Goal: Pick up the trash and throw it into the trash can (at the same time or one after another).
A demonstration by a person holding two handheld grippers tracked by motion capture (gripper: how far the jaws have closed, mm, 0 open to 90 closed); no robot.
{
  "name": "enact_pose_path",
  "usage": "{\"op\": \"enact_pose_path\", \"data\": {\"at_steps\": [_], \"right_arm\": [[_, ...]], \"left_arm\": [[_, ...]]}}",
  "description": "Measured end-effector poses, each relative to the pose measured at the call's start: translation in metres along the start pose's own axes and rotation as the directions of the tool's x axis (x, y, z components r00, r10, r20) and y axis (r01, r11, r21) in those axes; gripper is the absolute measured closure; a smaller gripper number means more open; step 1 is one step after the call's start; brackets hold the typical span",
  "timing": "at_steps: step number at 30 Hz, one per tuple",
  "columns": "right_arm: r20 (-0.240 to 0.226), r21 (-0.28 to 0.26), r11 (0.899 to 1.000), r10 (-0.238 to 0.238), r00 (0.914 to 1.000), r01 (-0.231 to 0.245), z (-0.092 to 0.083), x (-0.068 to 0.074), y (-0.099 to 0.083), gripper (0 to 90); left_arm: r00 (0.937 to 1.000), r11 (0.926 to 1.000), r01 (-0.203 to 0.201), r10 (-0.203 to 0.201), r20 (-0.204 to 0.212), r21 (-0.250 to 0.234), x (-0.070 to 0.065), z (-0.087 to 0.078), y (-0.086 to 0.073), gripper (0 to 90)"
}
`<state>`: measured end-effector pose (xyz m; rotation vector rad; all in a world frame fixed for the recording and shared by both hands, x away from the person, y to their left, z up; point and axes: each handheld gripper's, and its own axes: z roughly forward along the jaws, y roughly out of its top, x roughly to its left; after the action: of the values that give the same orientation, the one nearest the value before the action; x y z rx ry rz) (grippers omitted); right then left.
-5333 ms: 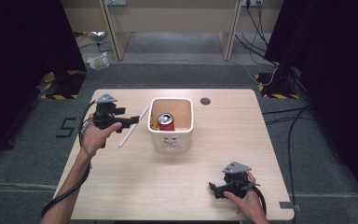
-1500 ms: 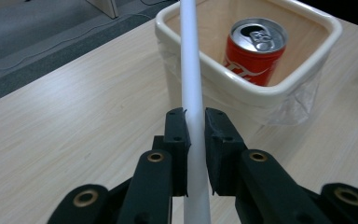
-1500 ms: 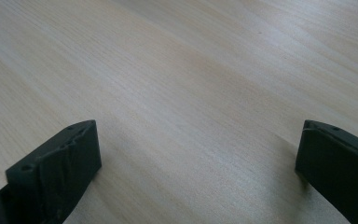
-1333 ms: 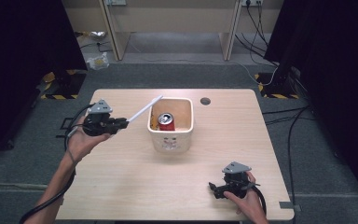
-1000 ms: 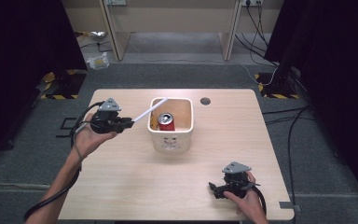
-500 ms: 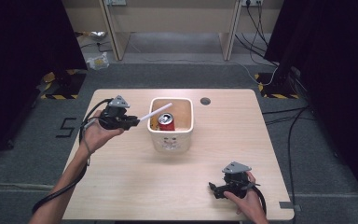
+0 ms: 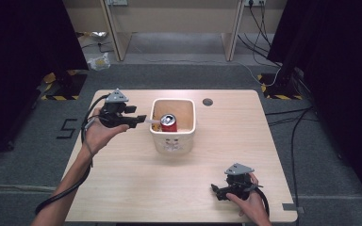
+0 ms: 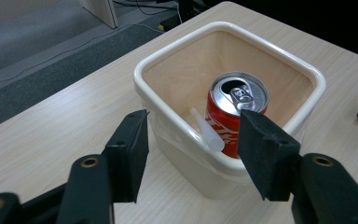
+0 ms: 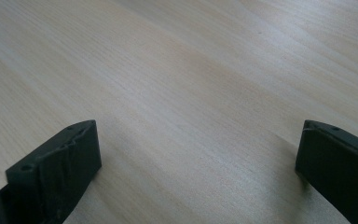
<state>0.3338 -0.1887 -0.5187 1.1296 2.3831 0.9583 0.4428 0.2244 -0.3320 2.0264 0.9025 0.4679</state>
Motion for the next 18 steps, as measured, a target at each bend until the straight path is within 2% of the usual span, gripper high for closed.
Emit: {"op": "enact_pose_path", "data": {"at_steps": [9, 18], "right_arm": [[0.000, 0.002, 1.000, 0.000, 1.0000, 0.000, 0.000, 0.000, 0.000, 0.2], [0.000, 0.002, 1.000, 0.000, 1.0000, 0.000, 0.000, 0.000, 0.000, 0.2]], "left_arm": [[0.9988, 0.9988, 0.047, -0.047, 0.008, -0.011, 0.003, -0.004, -0.006, 34.0], [0.9977, 0.9972, 0.068, -0.068, 0.001, -0.029, 0.005, -0.010, -0.012, 27.0]]}}
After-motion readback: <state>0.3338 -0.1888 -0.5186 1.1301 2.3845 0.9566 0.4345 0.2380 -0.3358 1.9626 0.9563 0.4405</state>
